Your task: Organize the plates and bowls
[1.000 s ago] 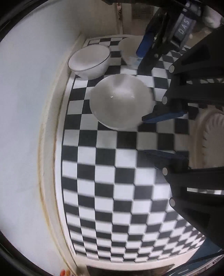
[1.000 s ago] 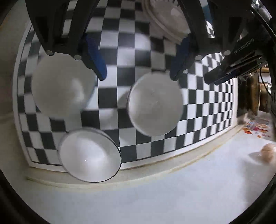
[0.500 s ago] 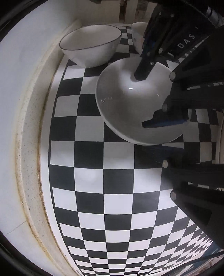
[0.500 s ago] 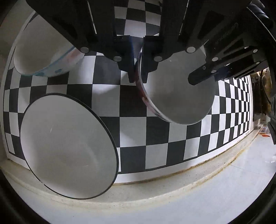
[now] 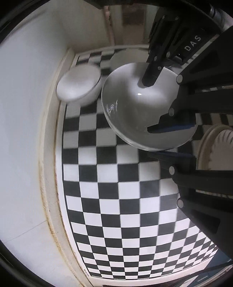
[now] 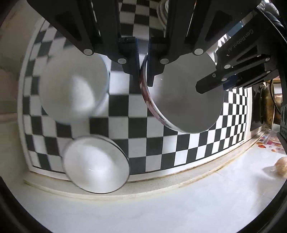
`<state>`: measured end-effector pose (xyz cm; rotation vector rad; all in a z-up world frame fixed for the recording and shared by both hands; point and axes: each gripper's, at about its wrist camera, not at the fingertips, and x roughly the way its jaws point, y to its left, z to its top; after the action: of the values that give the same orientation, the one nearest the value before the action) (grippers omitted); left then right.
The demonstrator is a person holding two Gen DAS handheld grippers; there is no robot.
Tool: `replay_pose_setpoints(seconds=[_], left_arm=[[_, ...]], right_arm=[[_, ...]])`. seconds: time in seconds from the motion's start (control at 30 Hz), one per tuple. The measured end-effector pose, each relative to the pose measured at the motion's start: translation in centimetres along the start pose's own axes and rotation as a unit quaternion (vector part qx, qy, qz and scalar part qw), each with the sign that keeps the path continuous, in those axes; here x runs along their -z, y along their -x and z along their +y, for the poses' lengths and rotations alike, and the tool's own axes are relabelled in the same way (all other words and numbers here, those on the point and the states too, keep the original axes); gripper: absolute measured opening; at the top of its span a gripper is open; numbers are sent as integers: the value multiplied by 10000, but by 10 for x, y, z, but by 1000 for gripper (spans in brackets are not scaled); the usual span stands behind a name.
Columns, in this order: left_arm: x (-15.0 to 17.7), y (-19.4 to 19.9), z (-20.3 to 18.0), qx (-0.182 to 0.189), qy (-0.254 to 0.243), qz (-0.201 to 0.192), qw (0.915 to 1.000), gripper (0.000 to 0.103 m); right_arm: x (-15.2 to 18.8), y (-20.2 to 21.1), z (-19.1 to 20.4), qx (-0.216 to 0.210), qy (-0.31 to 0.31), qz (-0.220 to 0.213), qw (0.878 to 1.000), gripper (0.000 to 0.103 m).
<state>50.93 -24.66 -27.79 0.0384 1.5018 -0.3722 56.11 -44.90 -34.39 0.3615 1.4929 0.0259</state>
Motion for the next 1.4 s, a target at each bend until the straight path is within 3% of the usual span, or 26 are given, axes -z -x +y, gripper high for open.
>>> replay_pose_setpoints(seconds=[0.33, 0.67, 1.07, 1.4], left_arm=[[55, 35, -45, 238, -535, -71, 9983, 17], [104, -21, -80, 114, -969, 416, 9944, 17], [144, -83, -97, -247, -1014, 963, 9899, 17], [150, -110, -108, -462, -1045, 1111, 9872, 17]], right_arm=[[97, 63, -22, 13, -231, -234, 9995, 8], [175, 40, -60, 33, -604, 73, 9981, 8], [217, -11, -98, 124, -709, 478, 9963, 8], [216, -29, -105, 216, -553, 632, 9962, 8]])
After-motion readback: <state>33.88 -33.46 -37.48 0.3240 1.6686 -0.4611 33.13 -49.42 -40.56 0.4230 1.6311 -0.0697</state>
